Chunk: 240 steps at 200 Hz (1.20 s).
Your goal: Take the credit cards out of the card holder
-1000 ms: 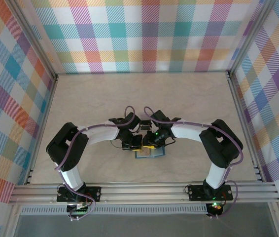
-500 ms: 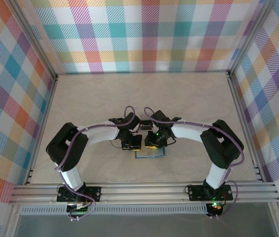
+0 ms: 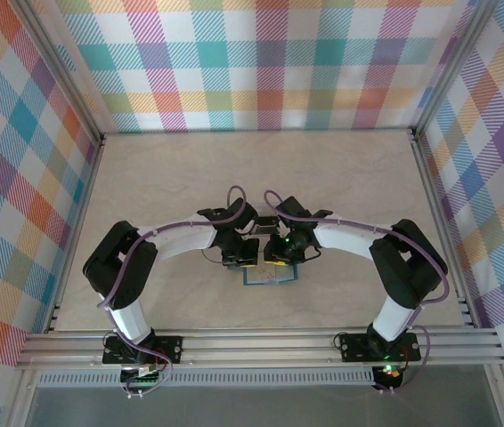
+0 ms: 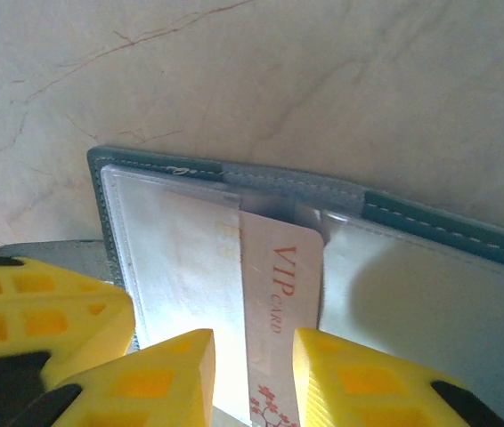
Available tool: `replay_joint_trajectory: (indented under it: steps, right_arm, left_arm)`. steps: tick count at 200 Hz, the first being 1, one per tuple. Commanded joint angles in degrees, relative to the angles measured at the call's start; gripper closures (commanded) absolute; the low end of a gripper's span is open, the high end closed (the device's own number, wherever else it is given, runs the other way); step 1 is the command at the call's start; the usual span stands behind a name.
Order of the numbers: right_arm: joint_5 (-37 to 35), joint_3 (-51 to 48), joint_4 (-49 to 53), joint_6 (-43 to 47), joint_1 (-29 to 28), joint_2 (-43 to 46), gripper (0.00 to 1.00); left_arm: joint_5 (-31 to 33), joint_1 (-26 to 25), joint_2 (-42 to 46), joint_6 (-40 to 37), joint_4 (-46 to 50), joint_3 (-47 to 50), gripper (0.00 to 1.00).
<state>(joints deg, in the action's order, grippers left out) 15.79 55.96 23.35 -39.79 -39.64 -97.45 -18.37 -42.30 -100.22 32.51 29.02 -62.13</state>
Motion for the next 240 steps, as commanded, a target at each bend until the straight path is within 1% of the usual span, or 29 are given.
replay_joint_trajectory:
  steps: [1,38,68,129,190,240]
  right_arm:
    - [-1.55,-0.42,2.52,0.84,0.35,0.15,0.7]
    - [-1.74,-0.5,2.93,1.82,0.35,-0.16,0.7]
    - [1.15,-1.44,-0.05,1.6,0.51,-1.11,0.7]
    - [4.25,-3.35,-3.55,0.77,1.47,-1.85,0.71]
    - [13.18,-9.62,-15.95,-2.04,3.94,1.0,0.77]
    - [16.27,-12.43,-21.12,-3.08,5.17,2.18,0.83]
  left_arm:
    - [0.16,-1.31,-0.78,-1.22,2.75,-2.41,1.0]
    - [1.32,-1.82,-3.1,-1.53,4.0,-3.28,1.0]
    - [4.39,-1.87,-4.43,-1.92,5.95,-2.71,1.0]
    - [4.74,-1.93,-6.3,-2.12,5.72,-1.42,1.0]
    - [4.68,-2.05,-6.47,-2.1,5.7,-0.98,1.0]
    - [4.99,-2.4,-6.3,-2.01,5.98,-1.18,1.0]
